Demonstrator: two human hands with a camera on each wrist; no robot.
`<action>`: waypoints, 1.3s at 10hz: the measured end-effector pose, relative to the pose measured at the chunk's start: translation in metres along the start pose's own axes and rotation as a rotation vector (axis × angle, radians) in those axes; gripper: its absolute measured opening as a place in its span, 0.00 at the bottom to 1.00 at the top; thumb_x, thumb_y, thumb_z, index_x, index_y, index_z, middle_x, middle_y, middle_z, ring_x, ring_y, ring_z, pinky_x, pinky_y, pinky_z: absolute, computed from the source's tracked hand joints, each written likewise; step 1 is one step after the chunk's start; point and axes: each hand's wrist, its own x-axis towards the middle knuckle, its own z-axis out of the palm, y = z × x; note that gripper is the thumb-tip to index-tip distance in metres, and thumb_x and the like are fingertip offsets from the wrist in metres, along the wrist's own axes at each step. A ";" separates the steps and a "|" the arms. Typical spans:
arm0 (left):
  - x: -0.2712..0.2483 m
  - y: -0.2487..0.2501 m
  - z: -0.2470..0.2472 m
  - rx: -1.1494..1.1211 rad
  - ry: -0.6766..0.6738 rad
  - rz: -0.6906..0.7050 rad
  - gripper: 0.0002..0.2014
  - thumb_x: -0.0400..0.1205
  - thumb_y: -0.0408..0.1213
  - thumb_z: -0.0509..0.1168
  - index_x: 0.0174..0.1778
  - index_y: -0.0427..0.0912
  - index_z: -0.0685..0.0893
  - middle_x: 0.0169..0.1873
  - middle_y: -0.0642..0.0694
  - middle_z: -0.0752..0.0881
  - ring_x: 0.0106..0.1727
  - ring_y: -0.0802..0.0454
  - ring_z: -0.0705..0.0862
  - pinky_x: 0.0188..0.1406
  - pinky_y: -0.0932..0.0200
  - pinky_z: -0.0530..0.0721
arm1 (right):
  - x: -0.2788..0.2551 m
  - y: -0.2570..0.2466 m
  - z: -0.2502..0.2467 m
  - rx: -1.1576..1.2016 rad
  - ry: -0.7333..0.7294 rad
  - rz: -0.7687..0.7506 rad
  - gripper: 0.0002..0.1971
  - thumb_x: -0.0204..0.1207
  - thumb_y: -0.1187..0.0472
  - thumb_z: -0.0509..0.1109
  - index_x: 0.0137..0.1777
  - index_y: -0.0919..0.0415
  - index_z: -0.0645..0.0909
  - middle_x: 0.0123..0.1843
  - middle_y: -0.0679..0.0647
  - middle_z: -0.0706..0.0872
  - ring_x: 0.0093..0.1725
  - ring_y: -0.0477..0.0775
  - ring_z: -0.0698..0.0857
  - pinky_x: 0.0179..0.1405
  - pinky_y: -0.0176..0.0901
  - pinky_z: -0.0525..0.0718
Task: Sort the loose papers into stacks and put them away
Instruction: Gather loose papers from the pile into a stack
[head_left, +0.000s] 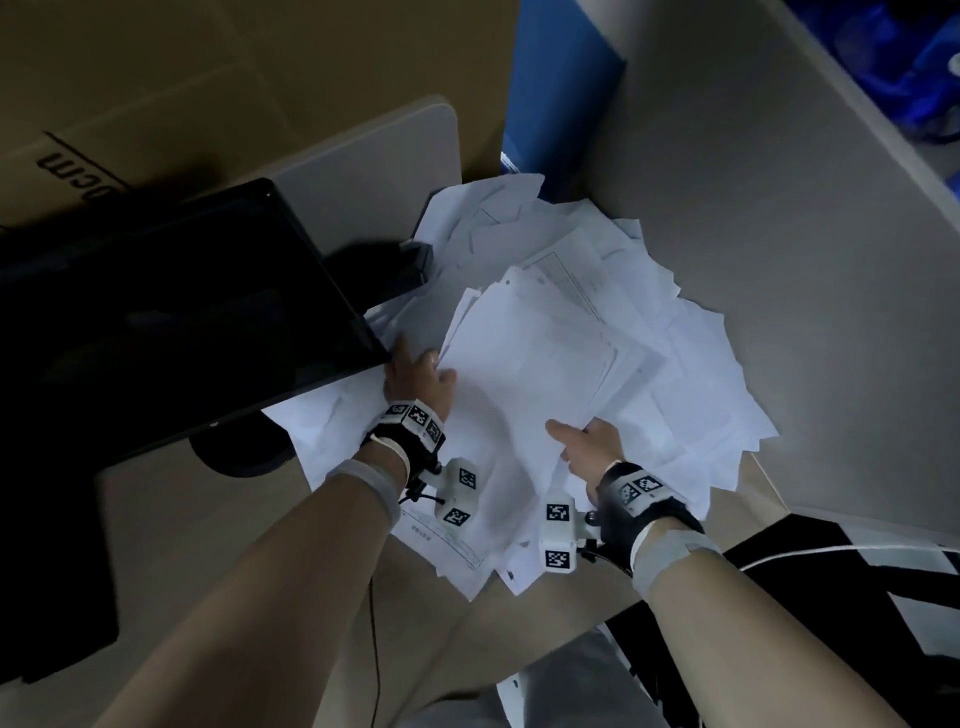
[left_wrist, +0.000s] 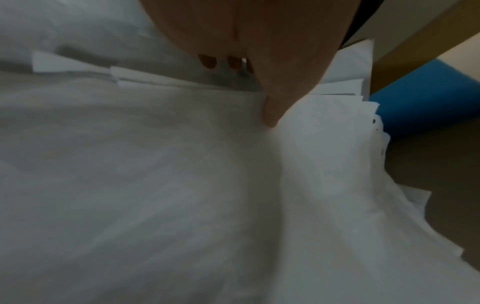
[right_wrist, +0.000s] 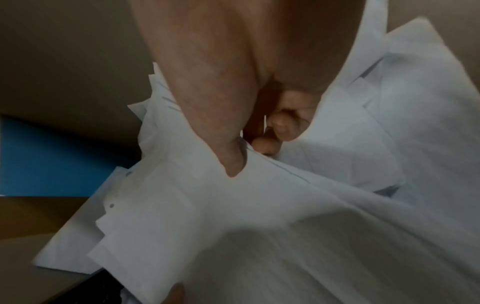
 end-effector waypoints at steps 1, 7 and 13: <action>0.009 -0.002 0.011 -0.017 -0.037 0.069 0.29 0.78 0.38 0.60 0.75 0.30 0.72 0.76 0.31 0.72 0.77 0.33 0.71 0.76 0.43 0.70 | 0.019 0.004 0.000 -0.009 0.010 0.008 0.17 0.78 0.61 0.73 0.37 0.58 0.65 0.35 0.58 0.71 0.29 0.54 0.65 0.31 0.44 0.68; 0.040 0.017 0.008 0.062 0.075 -0.108 0.46 0.73 0.43 0.69 0.86 0.49 0.55 0.86 0.40 0.55 0.86 0.37 0.54 0.82 0.38 0.54 | 0.044 0.000 -0.030 -0.338 0.303 0.025 0.19 0.85 0.61 0.57 0.69 0.72 0.77 0.65 0.69 0.82 0.66 0.68 0.81 0.55 0.51 0.77; -0.020 0.008 0.030 -0.034 -0.094 -0.181 0.27 0.85 0.49 0.57 0.75 0.35 0.63 0.71 0.36 0.75 0.69 0.33 0.78 0.72 0.39 0.70 | 0.045 -0.012 -0.006 0.040 0.188 0.042 0.43 0.70 0.57 0.82 0.80 0.71 0.66 0.70 0.59 0.84 0.71 0.60 0.81 0.71 0.51 0.78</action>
